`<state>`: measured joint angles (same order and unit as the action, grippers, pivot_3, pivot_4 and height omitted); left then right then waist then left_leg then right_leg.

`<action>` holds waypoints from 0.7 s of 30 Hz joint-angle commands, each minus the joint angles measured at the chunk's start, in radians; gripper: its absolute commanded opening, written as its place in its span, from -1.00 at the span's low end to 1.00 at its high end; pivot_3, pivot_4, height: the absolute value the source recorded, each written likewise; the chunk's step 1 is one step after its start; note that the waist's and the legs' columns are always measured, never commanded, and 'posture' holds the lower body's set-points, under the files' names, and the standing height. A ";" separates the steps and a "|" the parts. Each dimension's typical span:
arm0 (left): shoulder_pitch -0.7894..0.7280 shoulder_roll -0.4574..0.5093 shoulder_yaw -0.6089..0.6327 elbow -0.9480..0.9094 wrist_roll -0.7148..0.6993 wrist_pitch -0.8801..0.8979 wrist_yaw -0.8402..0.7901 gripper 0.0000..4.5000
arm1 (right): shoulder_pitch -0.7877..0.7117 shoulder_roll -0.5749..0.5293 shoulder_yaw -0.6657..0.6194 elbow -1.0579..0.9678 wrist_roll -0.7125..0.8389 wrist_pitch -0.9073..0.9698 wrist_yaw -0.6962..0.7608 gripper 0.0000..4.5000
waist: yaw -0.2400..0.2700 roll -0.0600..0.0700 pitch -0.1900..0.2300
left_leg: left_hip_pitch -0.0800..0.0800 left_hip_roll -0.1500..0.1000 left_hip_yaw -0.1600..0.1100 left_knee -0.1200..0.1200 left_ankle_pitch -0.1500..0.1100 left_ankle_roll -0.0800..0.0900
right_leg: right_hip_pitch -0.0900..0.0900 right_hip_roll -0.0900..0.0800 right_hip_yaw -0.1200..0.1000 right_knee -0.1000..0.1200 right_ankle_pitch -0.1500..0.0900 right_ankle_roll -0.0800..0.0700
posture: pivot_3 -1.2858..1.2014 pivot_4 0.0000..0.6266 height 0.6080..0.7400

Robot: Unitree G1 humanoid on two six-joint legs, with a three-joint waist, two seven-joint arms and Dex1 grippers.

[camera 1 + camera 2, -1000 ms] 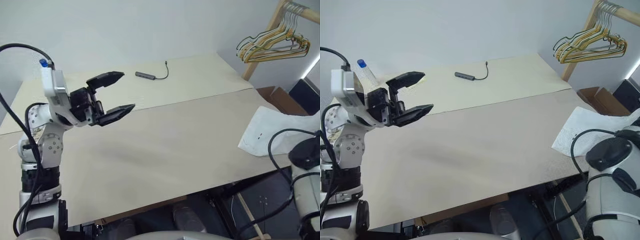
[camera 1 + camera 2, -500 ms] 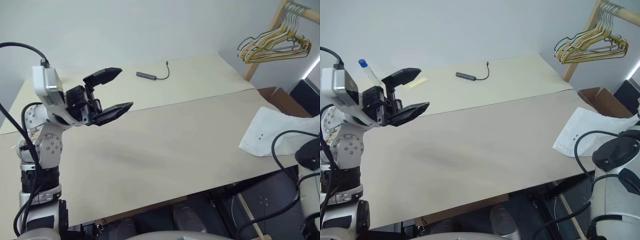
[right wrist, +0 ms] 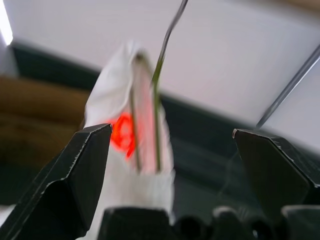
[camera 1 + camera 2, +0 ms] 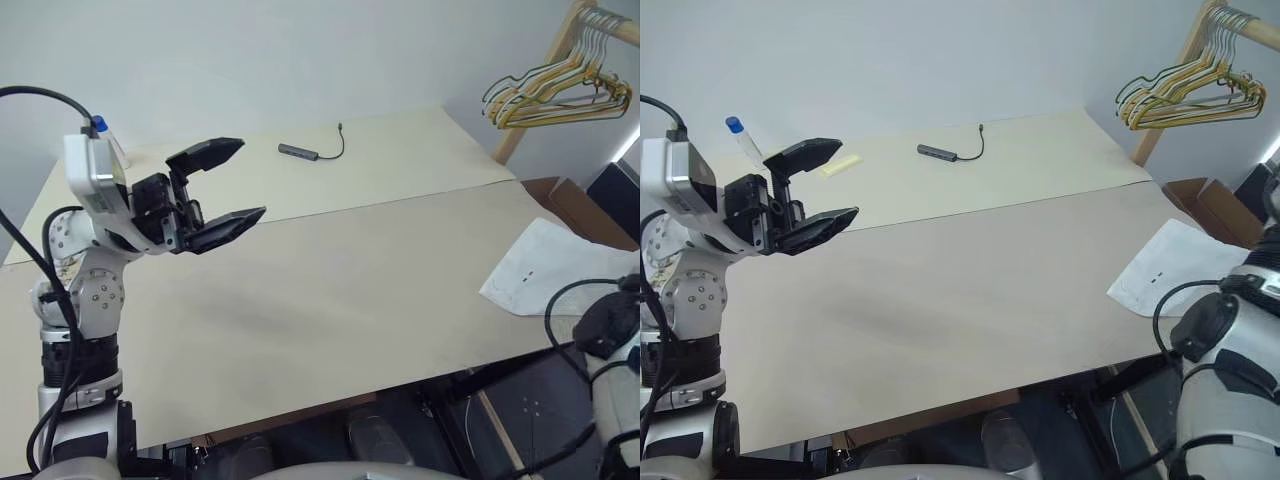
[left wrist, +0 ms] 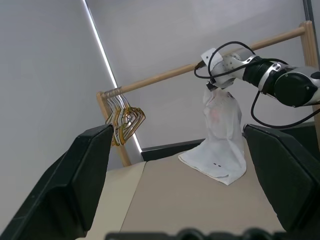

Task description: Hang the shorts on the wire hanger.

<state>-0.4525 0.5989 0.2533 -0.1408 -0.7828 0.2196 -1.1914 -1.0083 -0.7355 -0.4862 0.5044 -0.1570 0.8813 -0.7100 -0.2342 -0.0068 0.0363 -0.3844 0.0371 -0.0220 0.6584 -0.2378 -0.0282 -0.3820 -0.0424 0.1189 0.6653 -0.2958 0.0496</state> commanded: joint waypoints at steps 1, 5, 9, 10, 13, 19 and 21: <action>0.000 0.003 0.016 -0.007 0.005 -0.019 0.006 1.00 | 0.037 0.002 0.129 -0.133 -0.060 -0.206 0.056 0.99 | -0.001 0.000 0.000 | 0.000 0.000 0.000 0.000 0.000 0.000 | 0.000 0.000 0.000 0.000 0.000 0.000 | -0.07 -1.00 1.00; 0.005 0.010 0.028 0.016 0.044 -0.029 0.045 1.00 | 0.071 0.011 0.232 -0.191 -0.093 -0.325 0.141 0.99 | -0.002 0.000 0.000 | 0.001 0.000 0.000 0.000 0.000 0.000 | 0.000 0.000 0.000 0.000 0.000 0.000 | -0.06 -1.00 1.00; 0.024 0.047 0.052 0.061 0.121 -0.033 0.118 1.00 | 0.102 0.039 0.375 -0.199 -0.082 -0.442 0.360 0.99 | -0.001 0.000 0.000 | 0.002 0.000 -0.001 0.000 0.000 0.000 | 0.002 0.000 0.000 0.000 0.000 0.000 | -0.04 -1.00 1.00; 0.037 0.058 0.061 0.062 0.123 -0.031 0.123 1.00 | 0.111 0.047 0.398 -0.207 -0.073 -0.468 0.413 0.99 | 0.000 0.000 0.000 | 0.002 0.000 -0.001 0.000 0.000 0.000 | 0.002 0.000 0.000 0.000 0.000 0.000 | -0.04 -1.00 1.00; 0.088 0.079 0.086 0.048 0.122 -0.019 0.141 1.00 | 0.146 0.056 0.468 -0.267 -0.035 -0.508 0.621 0.99 | 0.005 0.000 0.000 | 0.001 0.000 -0.002 0.000 0.000 0.000 | 0.002 0.000 -0.001 0.000 0.000 0.000 | -0.01 -1.00 1.00; 0.199 0.074 0.106 -0.027 0.177 -0.011 0.267 1.00 | 0.284 0.069 0.554 -0.418 0.102 -0.589 1.022 0.99 | 0.063 -0.001 0.000 | 0.001 0.000 -0.003 0.000 0.000 0.000 | 0.002 -0.001 -0.002 0.000 0.000 0.001 | 0.07 -1.00 1.00; 0.237 0.077 0.114 -0.062 0.171 0.006 0.286 1.00 | 0.334 0.050 0.609 -0.455 0.092 -0.645 1.124 0.99 | 0.090 -0.003 0.000 | 0.001 0.000 -0.003 0.000 0.000 0.000 | 0.002 -0.001 -0.003 -0.001 0.000 0.001 | 0.07 -1.00 1.00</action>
<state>-0.2220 0.6660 0.3360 -0.1505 -0.5927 0.2181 -0.9284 -0.6815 -0.6680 0.0976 0.1107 -0.0717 0.3000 0.3332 -0.1444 -0.0094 0.0361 -0.3836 0.0370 -0.0250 0.6588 -0.2381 -0.0280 -0.3802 -0.0435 0.1159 0.6646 -0.2954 0.0506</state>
